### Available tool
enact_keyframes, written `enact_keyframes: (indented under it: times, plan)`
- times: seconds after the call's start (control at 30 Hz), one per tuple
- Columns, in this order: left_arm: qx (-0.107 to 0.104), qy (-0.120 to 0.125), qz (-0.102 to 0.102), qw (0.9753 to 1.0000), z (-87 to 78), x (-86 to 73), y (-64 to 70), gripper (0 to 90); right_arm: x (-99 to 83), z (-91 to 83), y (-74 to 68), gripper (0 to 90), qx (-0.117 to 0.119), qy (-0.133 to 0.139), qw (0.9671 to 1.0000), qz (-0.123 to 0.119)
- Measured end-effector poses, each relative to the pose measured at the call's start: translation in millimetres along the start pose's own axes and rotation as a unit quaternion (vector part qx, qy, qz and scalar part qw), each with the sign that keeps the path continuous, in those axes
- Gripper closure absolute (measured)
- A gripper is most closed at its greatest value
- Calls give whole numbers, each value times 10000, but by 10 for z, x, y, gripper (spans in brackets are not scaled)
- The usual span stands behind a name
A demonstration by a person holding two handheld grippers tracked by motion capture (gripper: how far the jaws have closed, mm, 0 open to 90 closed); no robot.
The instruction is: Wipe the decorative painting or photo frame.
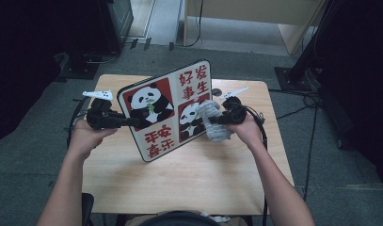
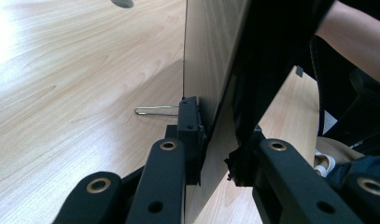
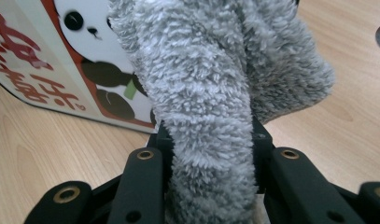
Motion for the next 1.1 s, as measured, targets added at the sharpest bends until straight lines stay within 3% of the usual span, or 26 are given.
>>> enact_keyframes:
  times: [0.3, 0.8, 1.1]
  plan:
    - [-8, 8, 23, 10000, 2, -1, 3, 783, -137, 131, 29, 680, -36, -141, 9999, 49]
    - [-6, 0, 28, 10000, 4, 2, 11, 781, -424, 339, 124, 678, 138, -308, 9990, 289]
    - [24, -16, -26, 10000, 4, 5, 15, 780, -456, 370, 155, 677, 145, -363, 9987, 340]
Point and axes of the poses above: each handheld gripper's, and its own axes: z roughly forward along the jaws, x roughly out of its top, y roughly to its right, the point moved 4 cm from there along z, roughly forward along the jaws, and after that the axes turned 5 degrees about x, right-handed, at the moved point
